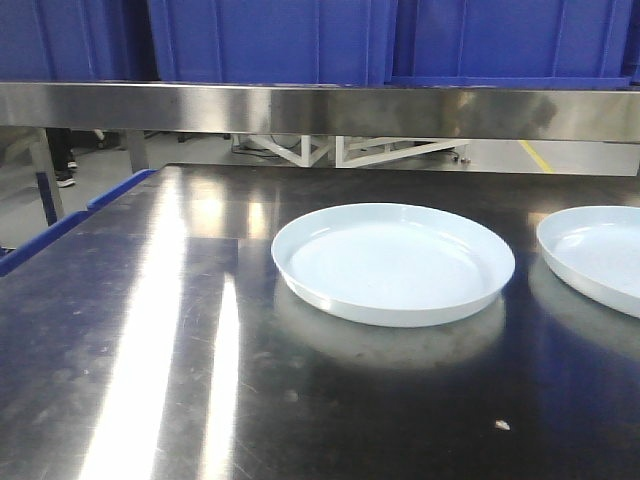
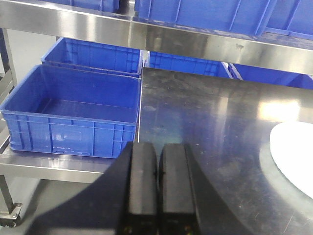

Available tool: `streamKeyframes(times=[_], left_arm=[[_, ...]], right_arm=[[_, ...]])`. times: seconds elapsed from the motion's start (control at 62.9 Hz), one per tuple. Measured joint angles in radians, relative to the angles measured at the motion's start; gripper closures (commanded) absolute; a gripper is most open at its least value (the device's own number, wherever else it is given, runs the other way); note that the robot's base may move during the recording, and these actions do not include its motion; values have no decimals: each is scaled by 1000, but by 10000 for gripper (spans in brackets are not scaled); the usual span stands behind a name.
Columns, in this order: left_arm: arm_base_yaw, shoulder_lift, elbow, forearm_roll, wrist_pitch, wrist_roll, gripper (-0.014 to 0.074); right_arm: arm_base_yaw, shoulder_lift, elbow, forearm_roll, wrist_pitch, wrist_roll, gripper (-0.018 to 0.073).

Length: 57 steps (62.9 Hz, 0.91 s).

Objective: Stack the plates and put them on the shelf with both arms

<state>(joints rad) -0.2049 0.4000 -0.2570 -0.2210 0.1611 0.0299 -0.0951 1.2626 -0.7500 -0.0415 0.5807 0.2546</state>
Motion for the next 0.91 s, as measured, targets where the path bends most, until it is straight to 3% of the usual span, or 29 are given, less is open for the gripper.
streamKeyframes(times=[0.493, 0.907], left_arm=[[0, 0, 0, 0, 0, 0, 510], [0, 0, 0, 0, 0, 0, 510]], right_arm=[[-121, 114, -92, 0, -33, 0, 135], [-135, 207, -94, 0, -80, 0, 135]])
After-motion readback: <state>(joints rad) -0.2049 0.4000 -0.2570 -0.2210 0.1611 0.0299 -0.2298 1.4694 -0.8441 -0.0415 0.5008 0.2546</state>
